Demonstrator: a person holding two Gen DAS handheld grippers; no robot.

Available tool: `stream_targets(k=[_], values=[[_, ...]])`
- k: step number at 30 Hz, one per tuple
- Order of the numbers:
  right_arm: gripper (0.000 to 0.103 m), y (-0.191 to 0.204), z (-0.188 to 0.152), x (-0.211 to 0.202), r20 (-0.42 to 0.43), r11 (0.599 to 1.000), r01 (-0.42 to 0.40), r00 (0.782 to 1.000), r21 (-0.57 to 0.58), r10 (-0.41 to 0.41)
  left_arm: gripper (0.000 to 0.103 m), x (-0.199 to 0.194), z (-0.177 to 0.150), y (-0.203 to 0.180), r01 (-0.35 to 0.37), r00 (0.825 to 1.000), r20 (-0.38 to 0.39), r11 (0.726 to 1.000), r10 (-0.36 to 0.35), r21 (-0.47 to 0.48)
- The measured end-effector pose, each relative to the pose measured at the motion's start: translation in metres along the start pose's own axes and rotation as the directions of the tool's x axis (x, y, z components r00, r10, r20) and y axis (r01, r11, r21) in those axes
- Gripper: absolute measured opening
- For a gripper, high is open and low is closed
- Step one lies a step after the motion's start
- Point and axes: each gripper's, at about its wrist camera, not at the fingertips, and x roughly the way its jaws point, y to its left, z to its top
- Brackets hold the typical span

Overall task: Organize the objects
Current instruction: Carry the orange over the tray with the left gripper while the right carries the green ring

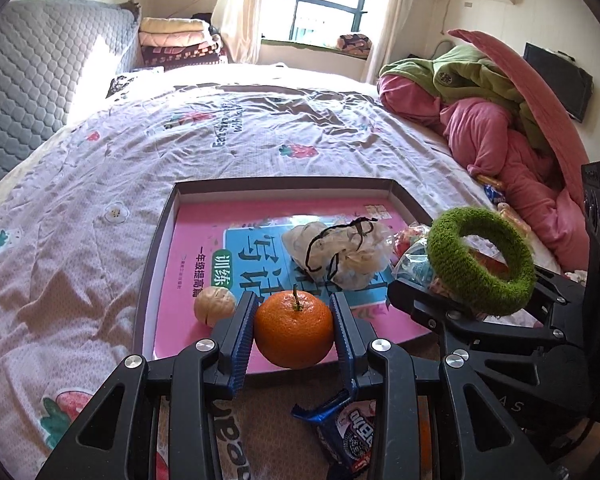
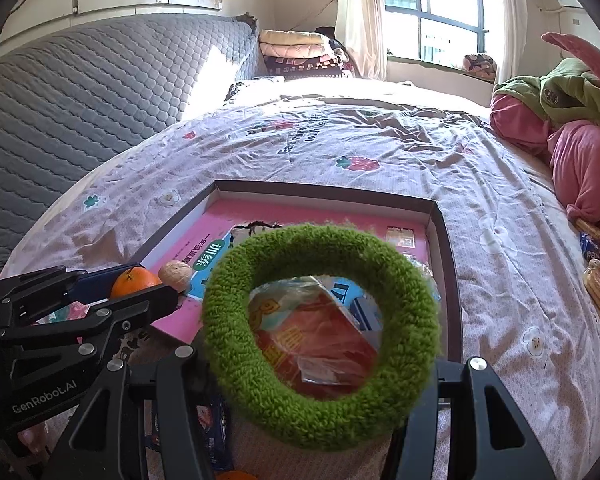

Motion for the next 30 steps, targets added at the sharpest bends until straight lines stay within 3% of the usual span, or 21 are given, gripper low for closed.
stream_targets(k=[30], values=[[0.055, -0.017, 0.003, 0.032, -0.035, 1.000, 0.015, 0.999, 0.011, -0.015, 0.038, 0.055, 0.015, 0.008, -0.042, 0.999, -0.031, 0.999, 0.041, -0.005]])
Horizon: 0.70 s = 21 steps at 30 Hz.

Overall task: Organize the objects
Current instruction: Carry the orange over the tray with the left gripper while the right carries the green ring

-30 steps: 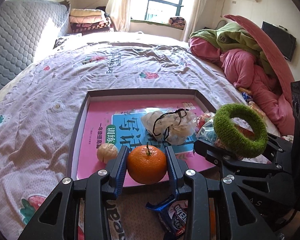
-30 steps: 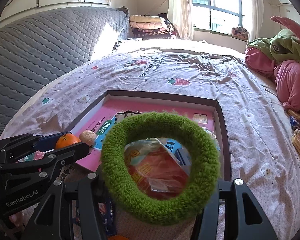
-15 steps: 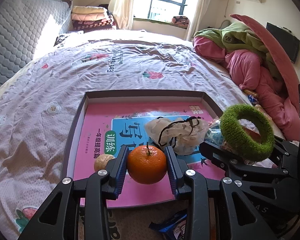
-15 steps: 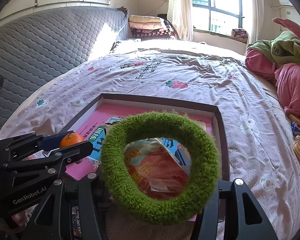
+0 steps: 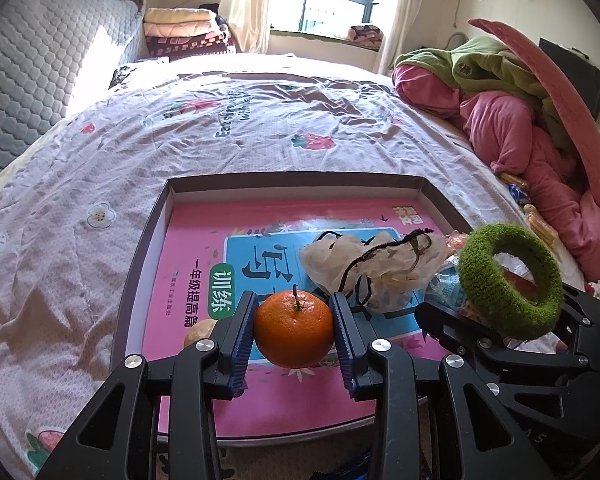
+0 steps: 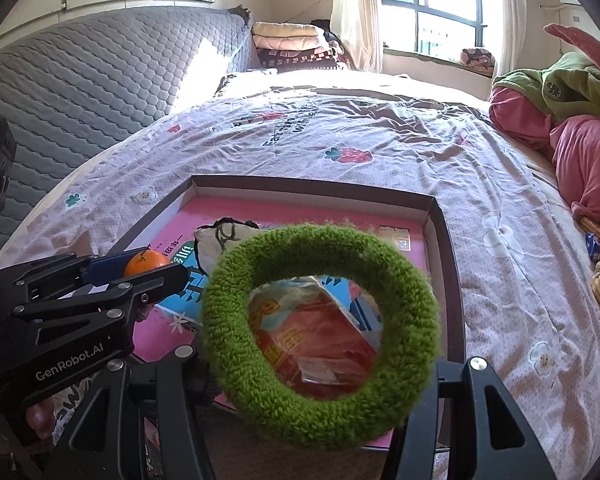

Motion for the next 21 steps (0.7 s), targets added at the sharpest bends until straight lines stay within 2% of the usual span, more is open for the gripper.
stream_targets(k=[21], values=[[0.056, -0.001, -0.008, 0.013, -0.023, 1.000, 0.018, 1.000, -0.010, -0.018, 0.038, 0.015, 0.000, -0.004, -0.009, 1.000, -0.016, 1.000, 0.009, 0.012]])
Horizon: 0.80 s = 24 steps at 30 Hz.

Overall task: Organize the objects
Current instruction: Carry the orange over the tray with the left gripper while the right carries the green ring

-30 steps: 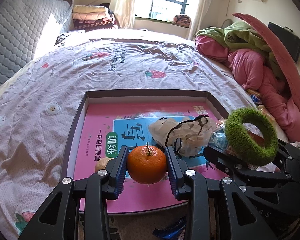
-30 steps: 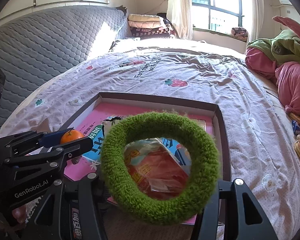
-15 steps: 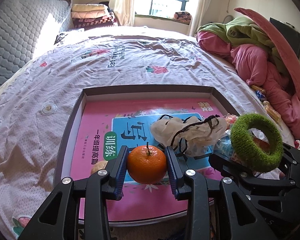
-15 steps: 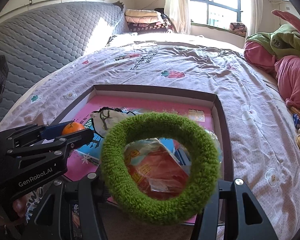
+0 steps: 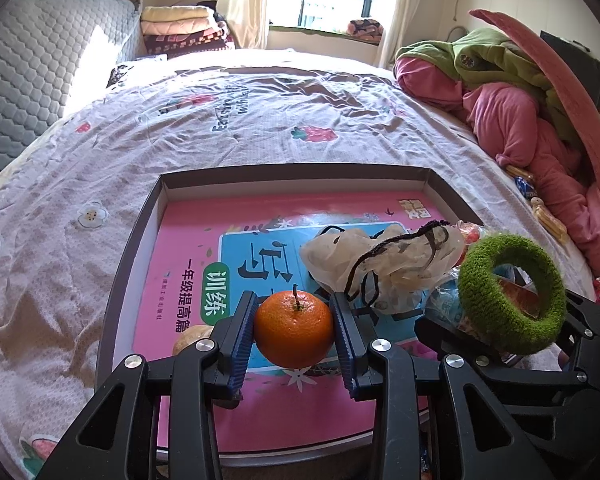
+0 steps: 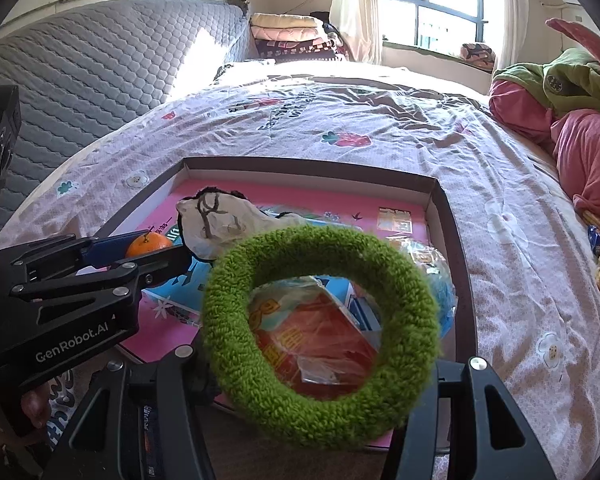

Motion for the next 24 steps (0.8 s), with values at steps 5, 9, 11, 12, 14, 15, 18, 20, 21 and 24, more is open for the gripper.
stream_targets(k=[5, 9, 11, 12, 14, 15, 18, 20, 21, 24], values=[[0.056, -0.001, -0.001, 0.004, -0.010, 1.000, 0.005, 1.000, 0.003, -0.005, 0.038, 0.003, 0.001, -0.001, 0.000, 1.000, -0.003, 1.000, 0.000, 0.003], [0.056, 0.000, -0.003, 0.005, -0.009, 1.000, 0.009, 1.000, 0.001, -0.009, 0.038, 0.006, 0.002, -0.002, -0.003, 1.000, -0.005, 1.000, 0.003, 0.004], [0.056, -0.001, -0.004, 0.006, -0.011, 1.000, 0.011, 1.000, 0.000, -0.011, 0.038, 0.008, 0.003, -0.002, -0.008, 1.000, -0.011, 1.000, 0.008, 0.004], [0.056, -0.001, -0.004, 0.007, -0.013, 1.000, 0.013, 1.000, -0.001, -0.013, 0.038, 0.009, 0.003, -0.003, -0.006, 1.000, -0.013, 1.000, 0.006, 0.004], [0.056, -0.001, -0.005, 0.009, -0.016, 1.000, 0.015, 1.000, -0.002, -0.015, 0.038, 0.010, 0.004, -0.004, -0.008, 1.000, -0.013, 1.000, 0.009, 0.008], [0.056, -0.001, -0.004, 0.009, -0.014, 1.000, 0.015, 1.000, -0.002, -0.015, 0.038, 0.010, 0.004, -0.004, -0.009, 1.000, -0.013, 1.000, 0.009, 0.010], [0.056, -0.001, -0.004, 0.008, -0.014, 1.000, 0.015, 1.000, -0.001, -0.015, 0.038, 0.013, 0.004, -0.005, -0.012, 1.000, -0.021, 1.000, 0.012, 0.014], [0.056, -0.001, -0.004, 0.008, -0.014, 1.000, 0.015, 1.000, 0.000, -0.015, 0.038, 0.016, 0.005, -0.005, -0.016, 1.000, -0.025, 1.000, 0.017, 0.014], [0.056, -0.001, -0.004, 0.008, -0.014, 1.000, 0.015, 1.000, -0.001, -0.015, 0.038, 0.017, 0.005, -0.005, -0.018, 0.999, -0.028, 1.000, 0.018, 0.014], [0.056, -0.001, -0.005, 0.008, -0.015, 1.000, 0.018, 1.000, -0.001, -0.018, 0.039, 0.022, 0.004, -0.005, -0.024, 0.999, -0.040, 1.000, 0.024, 0.016]])
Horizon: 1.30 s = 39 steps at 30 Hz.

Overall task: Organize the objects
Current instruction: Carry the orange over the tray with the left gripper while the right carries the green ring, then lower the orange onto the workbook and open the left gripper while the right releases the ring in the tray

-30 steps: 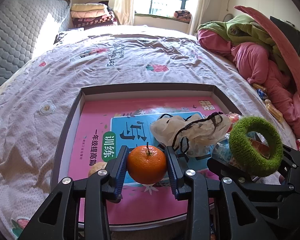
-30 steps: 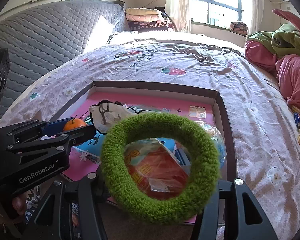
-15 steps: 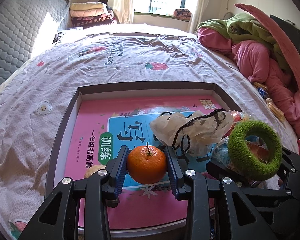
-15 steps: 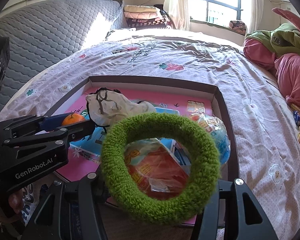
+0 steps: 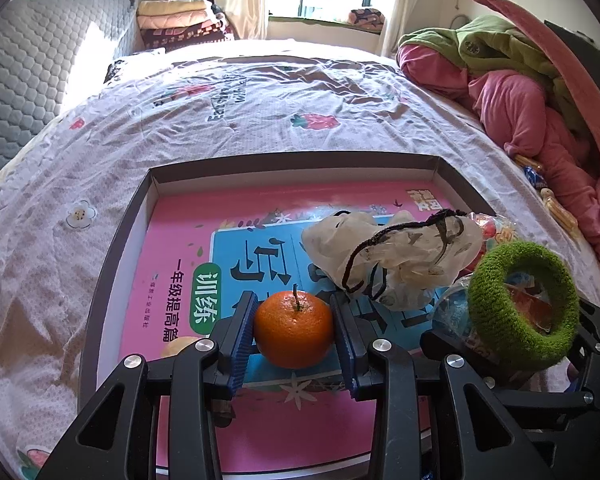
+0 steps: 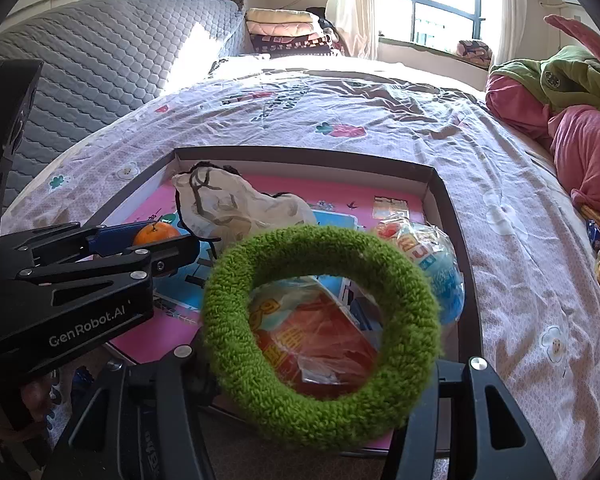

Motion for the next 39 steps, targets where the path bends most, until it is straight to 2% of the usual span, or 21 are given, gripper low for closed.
stream_targets(k=[7, 10, 12, 15, 18, 39], values=[[0.057, 0.001, -0.001, 0.002, -0.011, 1.000, 0.019, 1.000, -0.009, -0.019, 0.039, 0.001, 0.000, 0.001, -0.002, 1.000, -0.009, 1.000, 0.002, -0.002], [0.064, 0.000, -0.001, 0.002, -0.012, 1.000, 0.022, 1.000, -0.006, -0.022, 0.040, 0.000, 0.000, 0.002, -0.004, 1.000, -0.013, 1.000, 0.004, -0.008], [0.068, 0.000, -0.001, 0.002, -0.014, 1.000, 0.021, 1.000, -0.008, -0.021, 0.047, -0.003, 0.001, 0.003, -0.003, 1.000, -0.007, 1.000, 0.002, -0.011], [0.073, -0.001, -0.001, 0.000, -0.019, 1.000, 0.015, 1.000, -0.003, -0.015, 0.050, -0.011, 0.002, 0.004, 0.005, 1.000, 0.005, 1.000, -0.005, -0.017], [0.073, -0.002, -0.001, -0.002, -0.024, 1.000, 0.015, 1.000, -0.001, -0.015, 0.055, -0.016, 0.003, 0.004, 0.000, 1.000, 0.011, 1.000, 0.001, -0.015], [0.078, -0.009, 0.010, -0.032, 0.039, 1.000, 0.025, 0.999, 0.004, -0.025, 0.057, -0.064, 0.005, -0.002, -0.005, 0.998, 0.067, 1.000, 0.007, -0.027]])
